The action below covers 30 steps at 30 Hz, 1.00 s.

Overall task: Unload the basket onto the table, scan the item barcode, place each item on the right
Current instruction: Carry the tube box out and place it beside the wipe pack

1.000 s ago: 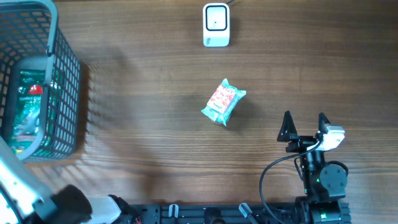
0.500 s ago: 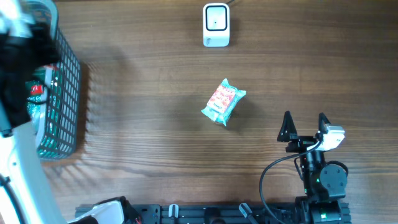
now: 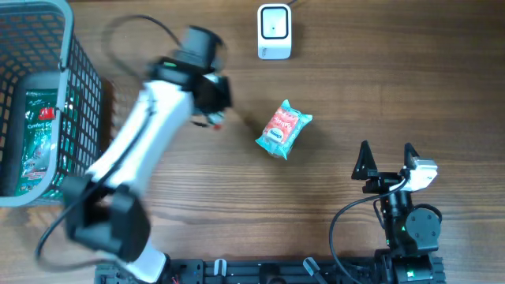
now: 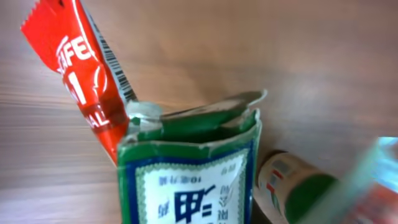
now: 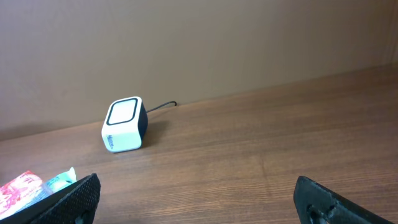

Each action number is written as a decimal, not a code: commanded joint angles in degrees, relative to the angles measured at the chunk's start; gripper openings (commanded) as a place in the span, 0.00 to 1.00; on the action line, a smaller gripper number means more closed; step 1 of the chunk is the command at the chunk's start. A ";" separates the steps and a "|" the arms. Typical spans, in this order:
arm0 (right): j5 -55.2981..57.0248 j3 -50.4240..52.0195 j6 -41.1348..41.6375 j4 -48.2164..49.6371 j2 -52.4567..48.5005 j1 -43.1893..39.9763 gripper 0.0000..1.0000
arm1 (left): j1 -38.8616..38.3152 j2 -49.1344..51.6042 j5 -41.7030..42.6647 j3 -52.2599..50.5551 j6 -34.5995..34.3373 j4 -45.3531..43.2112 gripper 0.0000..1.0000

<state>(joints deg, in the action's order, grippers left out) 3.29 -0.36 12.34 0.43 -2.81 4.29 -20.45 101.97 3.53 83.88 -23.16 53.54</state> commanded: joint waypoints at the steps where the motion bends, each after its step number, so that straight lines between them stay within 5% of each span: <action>1: 0.59 0.04 -0.28 0.33 0.00 -0.24 1.00 | -5.01 7.56 -0.61 -2.69 -6.08 -4.13 0.07; 4: 0.59 0.04 -0.28 0.33 0.00 -0.24 1.00 | -7.04 11.52 -0.61 -2.69 -6.03 -6.82 0.25; 5: 0.57 0.04 -0.31 0.33 0.00 -0.24 1.00 | -7.63 12.70 -0.61 -2.69 -6.03 -7.72 0.38; 8: 0.59 0.04 -0.31 0.33 0.00 -0.24 1.00 | -8.15 13.20 -0.66 -2.64 -5.57 -8.59 1.00; 17: 0.59 0.04 -0.33 0.33 0.00 -0.24 1.00 | -5.99 6.01 -2.10 -1.68 -2.10 -7.91 0.98; 23: 0.57 0.04 -0.31 0.33 0.00 -0.24 1.00 | -5.38 2.73 -2.10 -1.68 0.68 -5.40 0.64; 24: 0.57 0.04 -0.31 0.33 0.00 -0.24 1.00 | -5.20 2.51 -2.10 -1.68 0.70 -4.90 0.70; 26: 0.57 0.04 -0.33 0.33 0.00 -0.24 1.00 | -4.76 2.32 -2.05 -1.68 1.20 -4.00 1.00; 30: 0.59 0.04 -0.31 0.33 0.00 -0.24 1.00 | -4.39 2.12 -1.42 -1.62 9.64 -2.69 1.00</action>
<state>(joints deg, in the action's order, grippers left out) 3.27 -0.36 12.34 0.45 -2.81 4.27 -25.67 105.12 2.24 81.56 -21.17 49.98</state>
